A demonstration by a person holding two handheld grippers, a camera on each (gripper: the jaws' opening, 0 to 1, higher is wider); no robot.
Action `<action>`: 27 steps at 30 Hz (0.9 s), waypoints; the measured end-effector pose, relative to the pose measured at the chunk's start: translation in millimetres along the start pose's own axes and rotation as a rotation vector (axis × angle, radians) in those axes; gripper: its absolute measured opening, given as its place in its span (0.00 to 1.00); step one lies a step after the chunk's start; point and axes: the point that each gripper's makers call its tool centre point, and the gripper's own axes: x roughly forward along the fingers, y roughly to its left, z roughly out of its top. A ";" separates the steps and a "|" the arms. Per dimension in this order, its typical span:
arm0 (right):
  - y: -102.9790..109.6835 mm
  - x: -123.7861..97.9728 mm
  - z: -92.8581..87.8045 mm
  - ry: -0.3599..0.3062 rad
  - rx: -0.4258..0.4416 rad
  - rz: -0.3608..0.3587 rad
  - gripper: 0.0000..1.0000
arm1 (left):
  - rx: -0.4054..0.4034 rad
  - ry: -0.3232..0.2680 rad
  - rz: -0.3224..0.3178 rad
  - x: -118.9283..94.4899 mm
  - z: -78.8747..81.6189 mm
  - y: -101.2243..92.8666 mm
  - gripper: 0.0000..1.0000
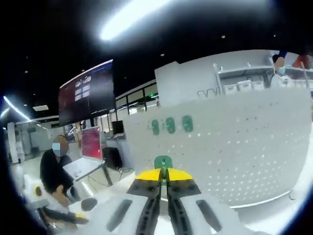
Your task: Insert the hook assembly into the mounting plate slot until the hook locks in place.
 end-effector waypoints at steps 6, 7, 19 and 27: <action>-9.9 13.9 22.9 -0.070 -0.063 -0.070 0.00 | -0.010 0.000 -0.002 0.7 -0.9 1.5 1.00; -10.5 16.6 24.3 -0.074 -0.067 -0.073 0.00 | -0.010 -0.001 0.000 0.7 -0.7 2.2 1.00; -44.7 53.9 46.4 -0.130 -0.118 -0.192 0.00 | -0.039 -0.019 0.004 -0.9 2.3 4.9 1.00; -64.8 77.7 51.9 -0.146 -0.153 -0.245 0.00 | -0.058 -0.026 0.004 -0.6 3.6 6.6 0.99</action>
